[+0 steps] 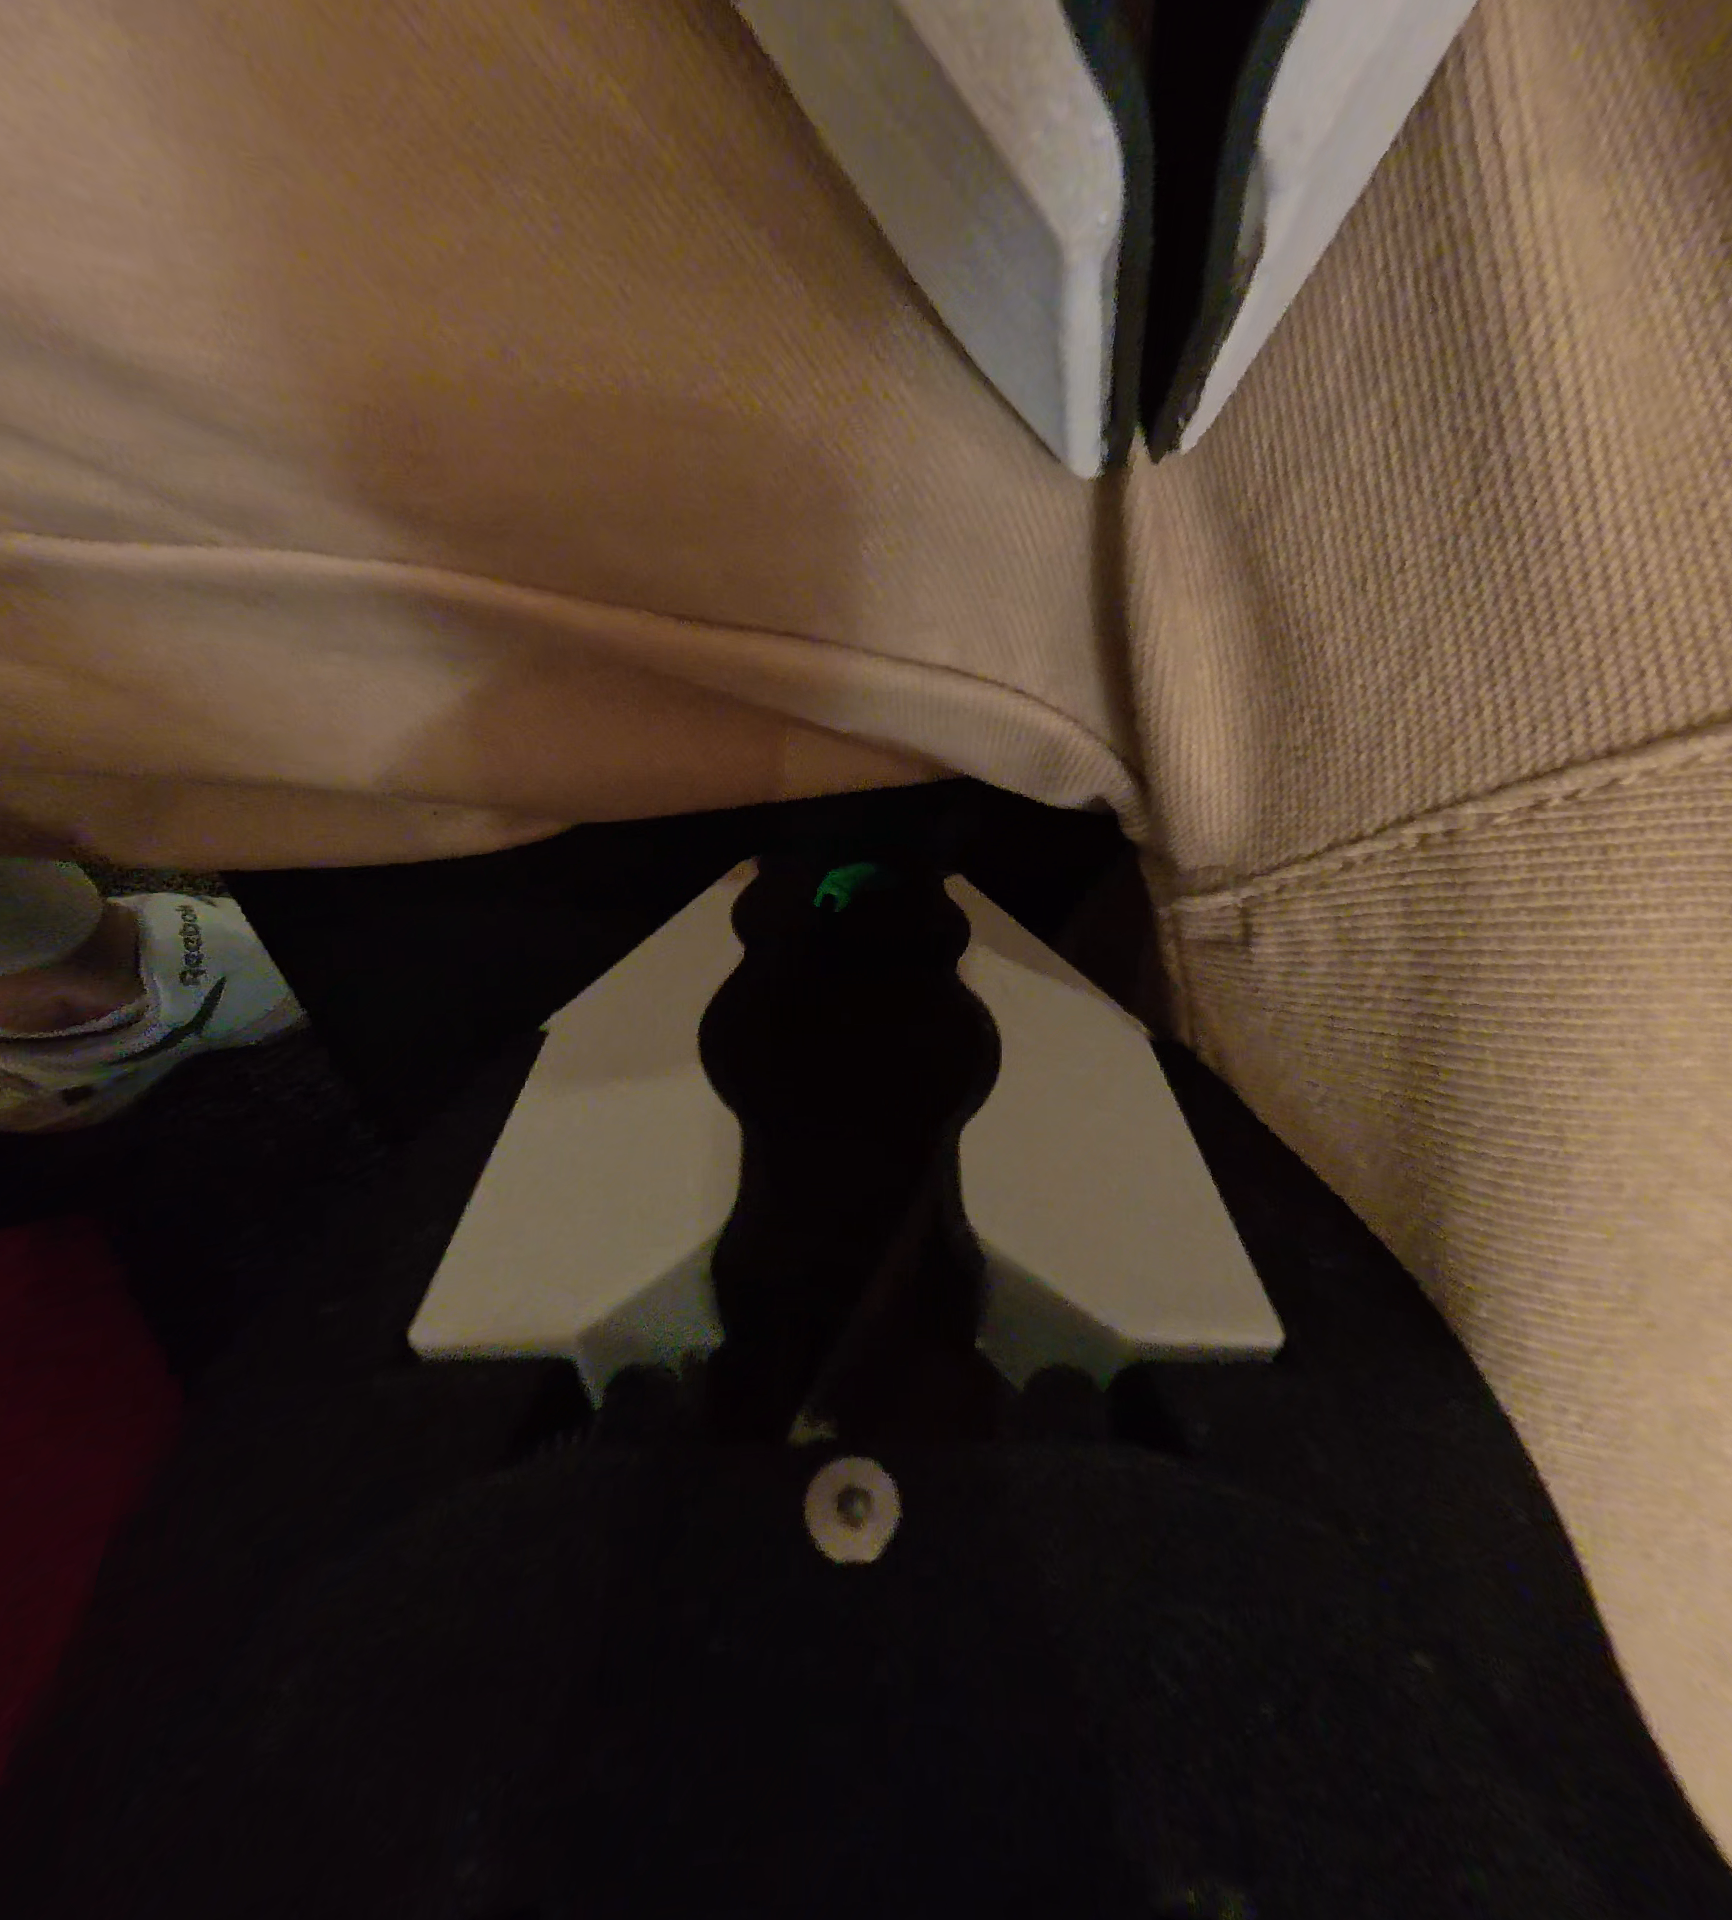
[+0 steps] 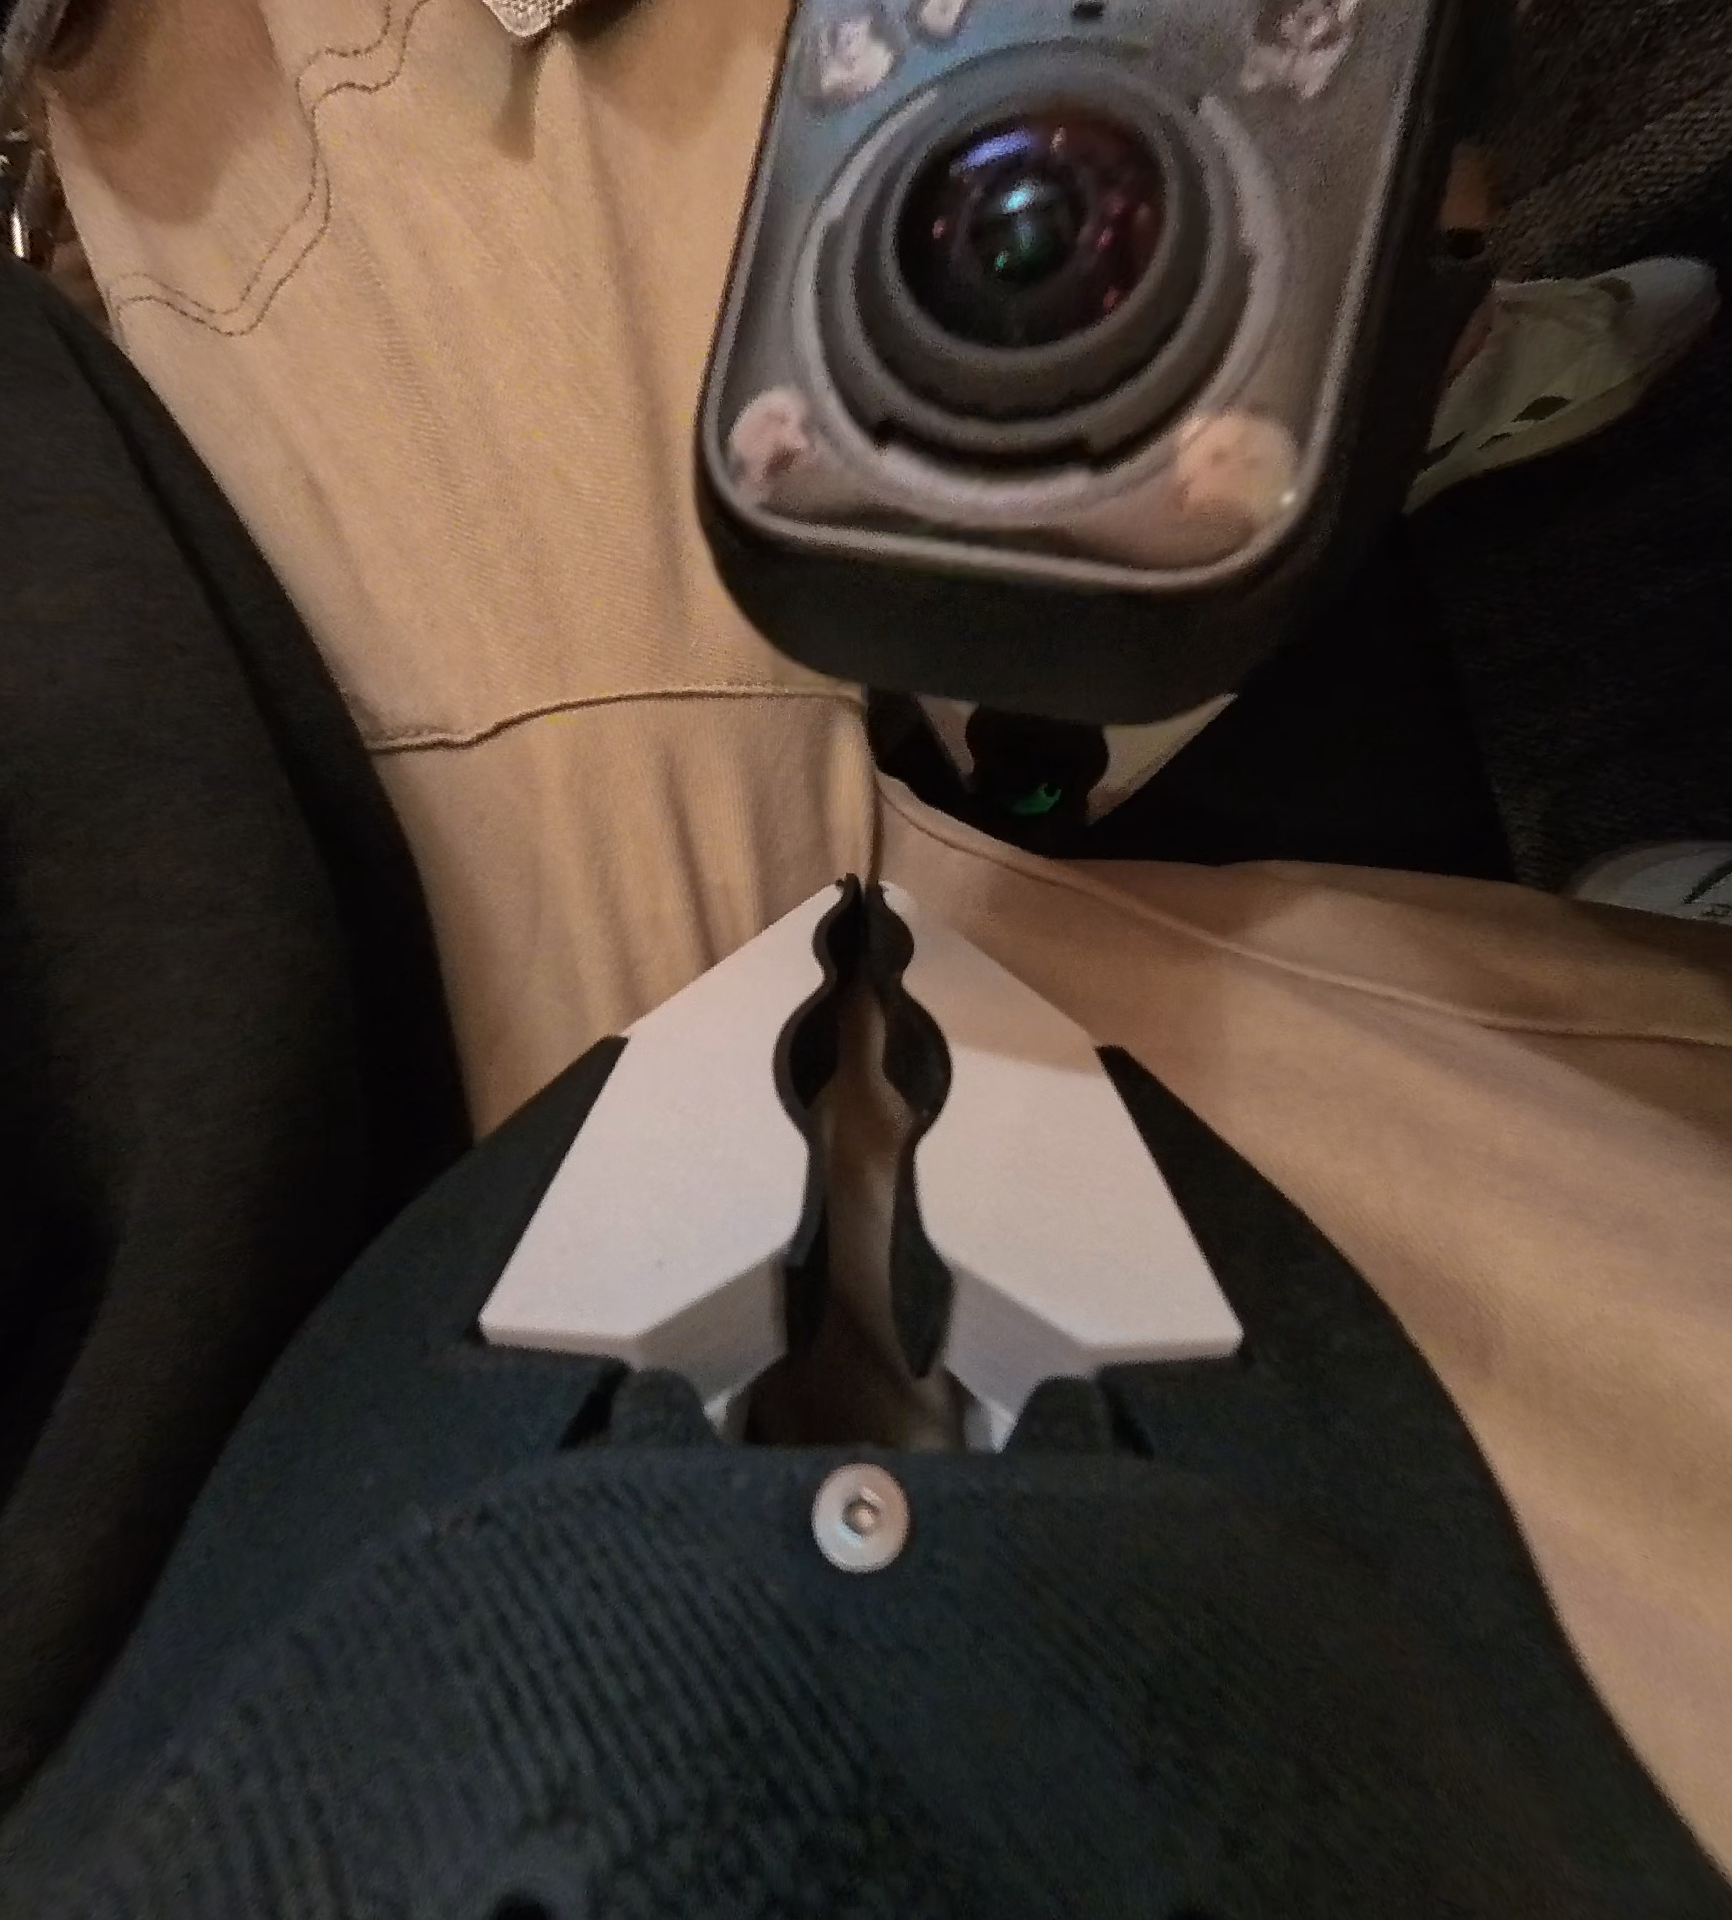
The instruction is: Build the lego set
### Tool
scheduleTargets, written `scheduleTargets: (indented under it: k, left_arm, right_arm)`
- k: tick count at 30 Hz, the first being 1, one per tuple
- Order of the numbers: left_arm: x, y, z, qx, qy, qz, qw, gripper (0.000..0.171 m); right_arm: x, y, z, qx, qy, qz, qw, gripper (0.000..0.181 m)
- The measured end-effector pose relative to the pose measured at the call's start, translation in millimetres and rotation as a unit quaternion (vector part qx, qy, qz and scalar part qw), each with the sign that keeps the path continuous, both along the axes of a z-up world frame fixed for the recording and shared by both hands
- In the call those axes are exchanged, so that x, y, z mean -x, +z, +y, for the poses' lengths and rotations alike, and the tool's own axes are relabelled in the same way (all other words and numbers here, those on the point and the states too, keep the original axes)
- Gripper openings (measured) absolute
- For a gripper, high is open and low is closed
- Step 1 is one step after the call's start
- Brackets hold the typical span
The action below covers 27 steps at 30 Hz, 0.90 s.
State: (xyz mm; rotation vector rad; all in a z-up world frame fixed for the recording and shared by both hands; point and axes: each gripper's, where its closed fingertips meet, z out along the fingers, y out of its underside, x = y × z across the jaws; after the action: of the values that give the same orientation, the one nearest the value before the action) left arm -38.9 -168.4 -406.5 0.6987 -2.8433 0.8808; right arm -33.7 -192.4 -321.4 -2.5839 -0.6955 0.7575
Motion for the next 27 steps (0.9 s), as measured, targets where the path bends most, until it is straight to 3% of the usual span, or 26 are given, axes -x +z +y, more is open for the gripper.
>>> scheduleTargets:
  k: [4, 12, 18, 23, 27]
  left_arm:
    - [2.3, -7.2, 0.9, -0.014, -0.005, 0.006, 1.000, 0.030]
    - [0.8, -12.3, 1.8, -0.015, -0.007, 0.005, 1.000, 0.009]
    - [4.3, -7.8, 5.1, -0.014, 0.010, 0.029, 0.999, 0.008]
    - [-4.9, 29.3, 10.7, 0.035, 0.089, 0.020, 0.995, 0.007]
    - [-8.4, 65.9, 20.4, 0.058, 0.151, -0.029, 0.986, 0.006]
  right_arm:
    - [0.1, -0.4, 0.8, -0.002, 0.000, 0.003, 1.000, 0.000]
    - [-0.2, -0.3, 2.5, -0.003, -0.002, 0.011, 1.000, 0.000]
    - [-1.1, 0.8, 6.1, -0.013, -0.003, 0.015, 1.000, 0.000]
    - [-3.7, 13.2, 15.6, -0.084, -0.004, 0.004, 0.996, 0.000]
    - [-7.2, 46.9, 26.6, -0.204, -0.011, 0.019, 0.979, 0.000]
